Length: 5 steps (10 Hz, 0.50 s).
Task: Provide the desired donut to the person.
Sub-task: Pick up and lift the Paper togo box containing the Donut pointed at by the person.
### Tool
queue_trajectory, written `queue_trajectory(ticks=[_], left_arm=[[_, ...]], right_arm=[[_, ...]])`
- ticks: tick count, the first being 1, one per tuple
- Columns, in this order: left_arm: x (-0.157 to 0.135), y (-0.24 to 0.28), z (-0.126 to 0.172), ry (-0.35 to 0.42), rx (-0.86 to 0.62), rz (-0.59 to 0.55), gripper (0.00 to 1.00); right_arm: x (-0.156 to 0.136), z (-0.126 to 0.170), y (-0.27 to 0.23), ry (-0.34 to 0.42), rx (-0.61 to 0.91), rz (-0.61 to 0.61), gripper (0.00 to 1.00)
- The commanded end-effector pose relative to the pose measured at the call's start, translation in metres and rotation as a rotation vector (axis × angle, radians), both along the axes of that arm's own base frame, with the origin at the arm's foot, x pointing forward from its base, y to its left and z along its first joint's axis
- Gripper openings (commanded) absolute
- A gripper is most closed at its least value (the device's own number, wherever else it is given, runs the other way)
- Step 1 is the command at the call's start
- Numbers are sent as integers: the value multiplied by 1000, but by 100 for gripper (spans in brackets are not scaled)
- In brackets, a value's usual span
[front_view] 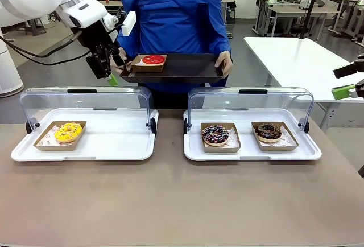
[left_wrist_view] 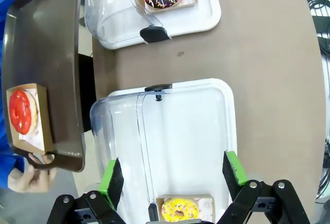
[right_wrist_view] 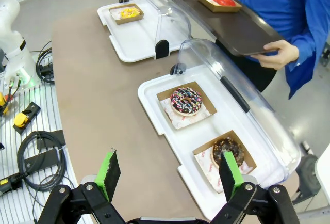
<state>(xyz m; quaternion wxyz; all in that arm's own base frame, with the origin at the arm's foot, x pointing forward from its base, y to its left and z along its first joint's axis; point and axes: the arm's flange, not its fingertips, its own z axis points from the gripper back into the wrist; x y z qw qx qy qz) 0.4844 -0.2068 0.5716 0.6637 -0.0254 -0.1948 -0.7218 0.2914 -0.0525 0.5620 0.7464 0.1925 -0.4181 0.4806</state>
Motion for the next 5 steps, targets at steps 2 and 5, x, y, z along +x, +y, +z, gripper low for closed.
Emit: queue_trajectory(ticks=[2, 5], left_arm=[[-42, 48, 20, -2, -132, 45, 100], [-116, 126, 24, -91, -299, 235, 100]], right_arm=[[2, 0, 2, -3, 29, 11, 100], [2, 0, 2, -3, 29, 11, 100]])
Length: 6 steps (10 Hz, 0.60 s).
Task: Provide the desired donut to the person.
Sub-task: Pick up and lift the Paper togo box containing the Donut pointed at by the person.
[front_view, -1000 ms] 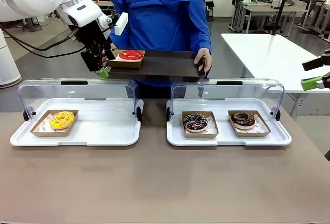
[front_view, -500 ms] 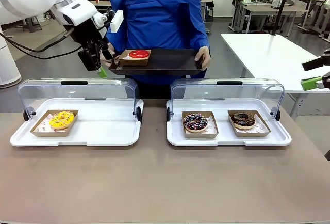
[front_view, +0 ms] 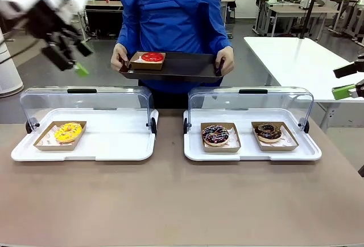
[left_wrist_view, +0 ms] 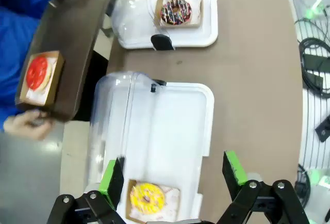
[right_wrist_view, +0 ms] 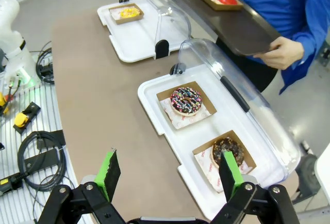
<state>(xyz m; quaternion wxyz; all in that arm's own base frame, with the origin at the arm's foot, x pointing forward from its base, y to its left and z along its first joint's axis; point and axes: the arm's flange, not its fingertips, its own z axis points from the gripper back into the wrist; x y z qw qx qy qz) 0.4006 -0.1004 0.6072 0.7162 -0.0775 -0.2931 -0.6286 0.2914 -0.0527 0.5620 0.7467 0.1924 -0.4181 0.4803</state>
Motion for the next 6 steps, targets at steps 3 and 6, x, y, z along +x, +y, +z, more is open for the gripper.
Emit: queue_trajectory(ticks=[3, 6], left_arm=[[-104, 94, -31, -150, -162, 223, 100], [-139, 156, -57, -169, -283, 327, 100]], right_arm=[[2, 0, 2, -3, 29, 12, 100], [2, 0, 2, -3, 29, 12, 100]])
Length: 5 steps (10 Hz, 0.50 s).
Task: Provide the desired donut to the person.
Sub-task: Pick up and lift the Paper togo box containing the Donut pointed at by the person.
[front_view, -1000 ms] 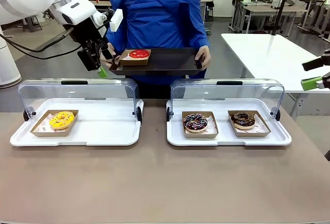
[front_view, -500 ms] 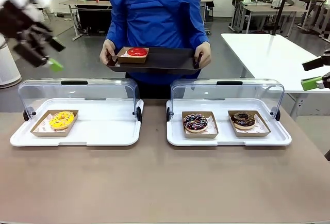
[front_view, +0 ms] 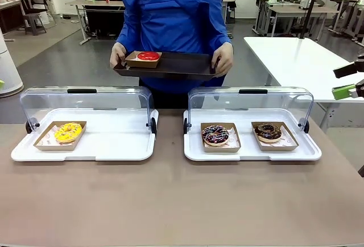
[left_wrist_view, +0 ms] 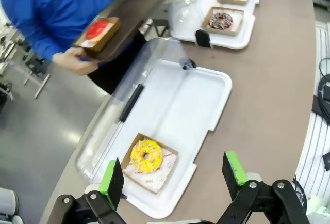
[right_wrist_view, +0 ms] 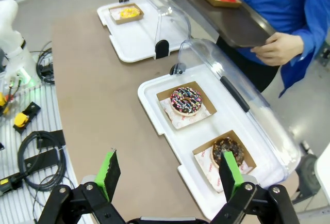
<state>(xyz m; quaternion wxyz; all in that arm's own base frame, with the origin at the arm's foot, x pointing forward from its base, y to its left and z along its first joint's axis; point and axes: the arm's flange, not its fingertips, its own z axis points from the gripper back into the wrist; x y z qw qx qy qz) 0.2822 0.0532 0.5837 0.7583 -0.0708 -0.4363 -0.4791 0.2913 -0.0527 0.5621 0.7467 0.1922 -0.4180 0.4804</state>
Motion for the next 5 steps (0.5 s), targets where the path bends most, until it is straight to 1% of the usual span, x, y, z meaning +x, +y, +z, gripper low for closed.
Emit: queue_trajectory(ticks=[1, 3, 4, 5], left_arm=[[-23, 19, -42, 5, -67, 66, 100], [-31, 44, -48, -14, -136, 101, 100], [-36, 53, -50, -47, -149, 134, 100], [-41, 60, -54, -100, -176, 135, 100]], right_arm=[[2, 0, 2, -3, 29, 12, 100], [2, 0, 2, -3, 29, 12, 100], [2, 0, 2, -3, 29, 12, 100], [2, 0, 2, -3, 29, 12, 100]])
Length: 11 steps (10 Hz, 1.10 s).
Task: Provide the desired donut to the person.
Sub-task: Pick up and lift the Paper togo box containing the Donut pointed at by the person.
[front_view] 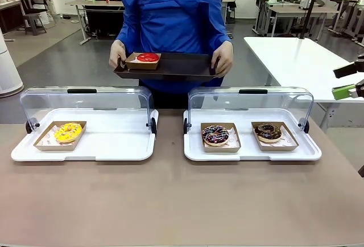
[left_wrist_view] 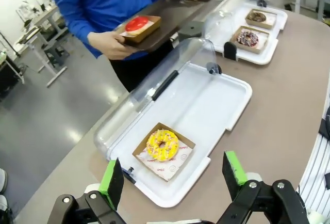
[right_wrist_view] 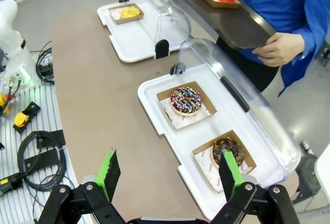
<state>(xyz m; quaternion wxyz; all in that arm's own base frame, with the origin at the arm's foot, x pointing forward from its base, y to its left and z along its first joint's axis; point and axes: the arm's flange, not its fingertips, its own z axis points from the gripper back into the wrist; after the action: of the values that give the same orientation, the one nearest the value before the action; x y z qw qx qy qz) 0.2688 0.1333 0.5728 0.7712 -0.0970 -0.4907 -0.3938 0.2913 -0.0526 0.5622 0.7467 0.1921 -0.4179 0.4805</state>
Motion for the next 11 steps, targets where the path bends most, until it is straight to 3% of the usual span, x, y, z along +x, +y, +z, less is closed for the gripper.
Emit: queue_trajectory(ticks=[1, 6, 11], left_arm=[[-27, -19, -45, -93, -18, 7, 100], [-17, -19, -41, -151, -37, -13, 100], [-1, -26, -40, -124, -47, -70, 100]], right_arm=[[2, 0, 2, -3, 29, 12, 100], [2, 0, 2, -3, 29, 12, 100], [2, 0, 2, -3, 29, 12, 100]])
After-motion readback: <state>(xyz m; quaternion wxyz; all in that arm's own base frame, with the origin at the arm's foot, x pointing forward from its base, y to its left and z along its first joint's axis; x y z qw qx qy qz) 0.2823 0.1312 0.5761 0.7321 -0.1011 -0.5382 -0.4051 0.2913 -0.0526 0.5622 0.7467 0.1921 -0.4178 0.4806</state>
